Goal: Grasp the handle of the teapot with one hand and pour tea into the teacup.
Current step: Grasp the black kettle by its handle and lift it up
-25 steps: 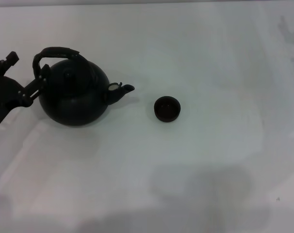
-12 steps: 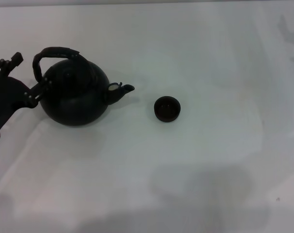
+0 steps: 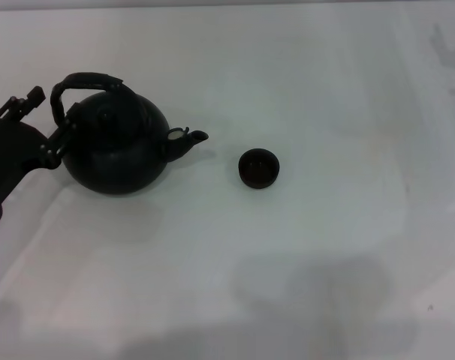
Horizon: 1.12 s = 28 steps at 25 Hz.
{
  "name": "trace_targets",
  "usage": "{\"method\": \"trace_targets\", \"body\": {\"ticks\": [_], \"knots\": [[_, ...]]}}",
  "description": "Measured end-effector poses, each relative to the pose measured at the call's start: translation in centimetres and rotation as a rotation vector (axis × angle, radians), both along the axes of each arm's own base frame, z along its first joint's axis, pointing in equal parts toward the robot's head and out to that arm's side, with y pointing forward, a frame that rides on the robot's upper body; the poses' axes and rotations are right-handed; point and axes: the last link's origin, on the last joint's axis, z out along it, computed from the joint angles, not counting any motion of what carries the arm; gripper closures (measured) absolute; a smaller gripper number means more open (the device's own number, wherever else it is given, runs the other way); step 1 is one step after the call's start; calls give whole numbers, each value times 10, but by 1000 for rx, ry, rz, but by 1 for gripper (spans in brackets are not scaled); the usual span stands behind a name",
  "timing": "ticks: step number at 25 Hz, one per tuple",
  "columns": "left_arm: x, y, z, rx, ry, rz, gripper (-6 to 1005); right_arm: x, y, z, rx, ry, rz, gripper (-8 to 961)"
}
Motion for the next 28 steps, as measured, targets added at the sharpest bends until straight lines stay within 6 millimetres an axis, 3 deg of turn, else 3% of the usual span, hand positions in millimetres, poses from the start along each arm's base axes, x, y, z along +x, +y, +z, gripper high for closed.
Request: {"method": "trace_targets", "body": {"ticks": [2, 8, 16, 21, 28], "knots": [[-2, 0, -1, 0, 2, 13, 194, 0, 0, 0, 0, 0, 0, 108], [0, 1, -2, -5, -1, 10, 463, 0, -1, -1, -2, 1, -3, 108], [1, 3, -4, -6, 34, -6, 639, 0, 0, -1, -2, 1, -2, 108], [2, 4, -5, -7, 32, -10, 841, 0, -1, -1, -3, 2, -3, 108], [4, 7, -3, 2, 25, -12, 872, 1, -1, -2, -5, 3, -5, 108]]}}
